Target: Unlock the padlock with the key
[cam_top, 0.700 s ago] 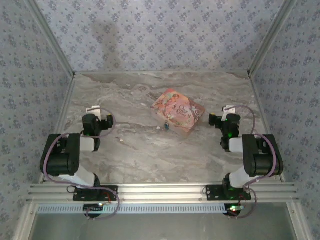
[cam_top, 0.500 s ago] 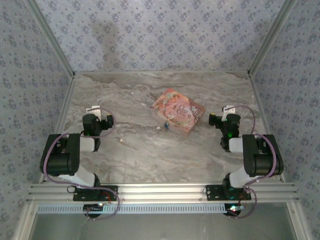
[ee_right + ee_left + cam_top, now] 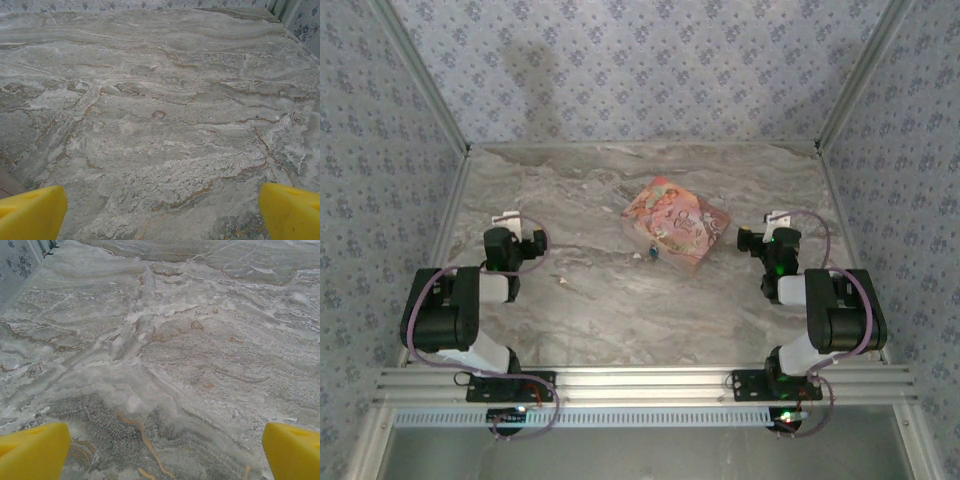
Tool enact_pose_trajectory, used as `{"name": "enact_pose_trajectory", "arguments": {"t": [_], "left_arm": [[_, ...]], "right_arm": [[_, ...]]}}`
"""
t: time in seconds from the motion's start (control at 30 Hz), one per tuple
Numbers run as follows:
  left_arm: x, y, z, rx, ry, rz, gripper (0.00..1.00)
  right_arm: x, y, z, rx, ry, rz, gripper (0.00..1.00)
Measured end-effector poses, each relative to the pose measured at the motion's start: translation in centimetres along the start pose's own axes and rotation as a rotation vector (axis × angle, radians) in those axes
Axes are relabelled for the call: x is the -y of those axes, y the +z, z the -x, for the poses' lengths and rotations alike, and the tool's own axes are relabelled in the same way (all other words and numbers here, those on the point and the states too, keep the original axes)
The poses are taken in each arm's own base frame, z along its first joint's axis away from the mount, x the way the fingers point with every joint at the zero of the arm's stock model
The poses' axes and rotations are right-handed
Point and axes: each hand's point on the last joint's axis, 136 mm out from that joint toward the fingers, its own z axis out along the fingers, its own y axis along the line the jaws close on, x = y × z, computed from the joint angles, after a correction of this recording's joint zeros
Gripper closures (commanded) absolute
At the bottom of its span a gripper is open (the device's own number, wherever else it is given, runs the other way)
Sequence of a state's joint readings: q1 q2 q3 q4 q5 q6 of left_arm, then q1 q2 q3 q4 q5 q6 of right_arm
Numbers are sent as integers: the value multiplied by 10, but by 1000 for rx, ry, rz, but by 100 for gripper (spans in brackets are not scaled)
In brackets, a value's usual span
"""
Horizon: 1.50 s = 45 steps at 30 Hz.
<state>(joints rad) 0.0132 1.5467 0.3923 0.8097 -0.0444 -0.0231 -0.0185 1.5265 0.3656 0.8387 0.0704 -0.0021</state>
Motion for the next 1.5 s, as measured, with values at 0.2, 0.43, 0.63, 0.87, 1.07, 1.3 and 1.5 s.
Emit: {"name": "enact_pose_trajectory", "arguments": {"t": [0.2,0.43,0.63,0.87,1.07,1.3,1.5], "left_arm": [[-4,-1,1,-47,-6,22,2],[0,-27,94,69,-67,16,2],[20,-45,146,50,-262,-126,3],[114,-33,125,-178,-281,-419,11],[209,-15,93,-362,-214,-600,18],[287,23,66,-486,-169,-708,21],[325,34,51,-559,-142,-765,24]], "right_arm": [[1,-6,11,-34,-1,-3,0],[-2,-55,79,125,50,12,0],[18,-107,104,147,402,-38,0],[9,-121,79,24,623,50,4],[-32,-119,39,-219,664,194,10],[-77,-115,7,-404,643,312,10],[-98,-104,-19,-535,607,325,11]]}}
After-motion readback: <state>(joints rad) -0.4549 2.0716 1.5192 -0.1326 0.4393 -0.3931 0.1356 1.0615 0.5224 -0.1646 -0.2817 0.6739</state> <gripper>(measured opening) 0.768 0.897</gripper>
